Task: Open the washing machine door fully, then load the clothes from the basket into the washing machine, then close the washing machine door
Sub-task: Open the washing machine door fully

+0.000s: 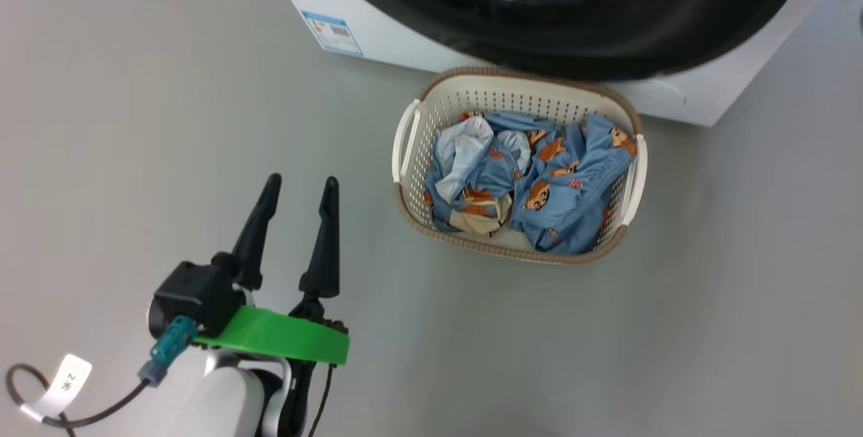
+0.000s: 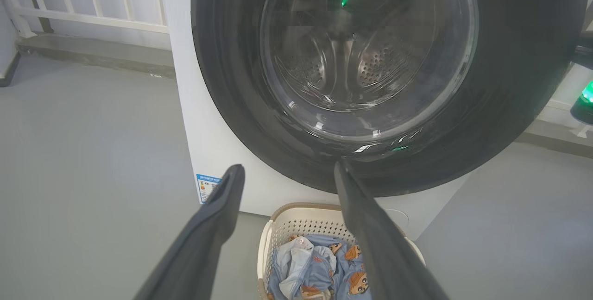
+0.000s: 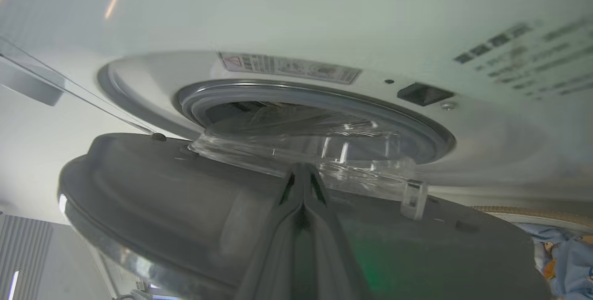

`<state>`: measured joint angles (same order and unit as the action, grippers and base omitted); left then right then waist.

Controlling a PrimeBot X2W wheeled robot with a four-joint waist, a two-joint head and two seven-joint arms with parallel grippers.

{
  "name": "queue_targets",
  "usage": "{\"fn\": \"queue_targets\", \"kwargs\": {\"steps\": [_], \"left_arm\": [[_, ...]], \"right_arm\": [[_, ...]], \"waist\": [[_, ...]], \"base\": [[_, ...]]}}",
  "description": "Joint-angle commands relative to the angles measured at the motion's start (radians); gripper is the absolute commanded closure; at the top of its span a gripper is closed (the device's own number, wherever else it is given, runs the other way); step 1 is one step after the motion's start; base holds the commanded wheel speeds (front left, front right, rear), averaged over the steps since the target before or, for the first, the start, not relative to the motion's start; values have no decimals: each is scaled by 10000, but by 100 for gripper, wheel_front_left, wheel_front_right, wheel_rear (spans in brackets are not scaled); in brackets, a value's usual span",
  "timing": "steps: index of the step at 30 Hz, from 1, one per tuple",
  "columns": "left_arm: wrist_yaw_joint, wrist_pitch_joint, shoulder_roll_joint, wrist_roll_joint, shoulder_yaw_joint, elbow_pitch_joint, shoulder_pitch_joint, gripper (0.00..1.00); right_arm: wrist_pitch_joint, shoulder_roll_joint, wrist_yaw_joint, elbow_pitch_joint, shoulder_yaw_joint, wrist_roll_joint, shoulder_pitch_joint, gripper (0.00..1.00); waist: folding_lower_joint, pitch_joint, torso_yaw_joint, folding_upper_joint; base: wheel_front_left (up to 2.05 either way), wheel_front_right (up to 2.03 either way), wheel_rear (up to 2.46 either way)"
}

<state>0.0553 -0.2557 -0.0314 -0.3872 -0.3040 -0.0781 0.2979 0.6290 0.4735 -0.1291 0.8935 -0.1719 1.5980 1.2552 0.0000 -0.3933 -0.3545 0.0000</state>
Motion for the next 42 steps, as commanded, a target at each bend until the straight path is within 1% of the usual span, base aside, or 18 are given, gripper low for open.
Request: {"fn": "queue_targets", "kwargs": {"steps": [1, 8, 15, 23, 32, 36, 42], "left_arm": [[-44, -61, -189, 13, 423, 138, -161, 0], [-260, -61, -189, 200, 727, -66, -539, 0], [-538, -61, -189, 517, 1167, -294, -1035, 0], [-825, -61, -189, 818, 1543, -534, -1569, 0], [-1096, -61, -189, 1019, 1780, -851, -1835, 0], [-1138, -61, -189, 1016, 1929, -867, -1957, 0], [-1123, -61, -189, 1030, 2055, -799, -2078, 0]], "right_arm": [[249, -418, -16, -212, -247, -101, -420, 100], [484, -651, -16, -671, -391, -32, -1690, 100], [593, -946, -16, -1435, -371, 204, -3235, 100], [667, -1129, -16, -2514, -241, 470, -4952, 100], [670, -1315, -16, -3363, -146, 640, -6332, 100], [715, -1546, -16, -3748, -116, 791, -6707, 100], [890, -1954, -16, -4066, -342, 808, -6947, 100]], "waist": [[0, 339, -22, 0], [0, 1170, -141, 0], [0, 2156, -374, 0], [0, 3031, -935, 0], [0, 3573, -1663, 0], [0, 3618, -1748, 0], [0, 3604, -1805, 0]], "base": [[0, 0, 0], [0, 0, 0], [0, 0, 0], [0, 0, 0], [0, 0, 0], [0, 0, 0], [0, 0, 0]]}}
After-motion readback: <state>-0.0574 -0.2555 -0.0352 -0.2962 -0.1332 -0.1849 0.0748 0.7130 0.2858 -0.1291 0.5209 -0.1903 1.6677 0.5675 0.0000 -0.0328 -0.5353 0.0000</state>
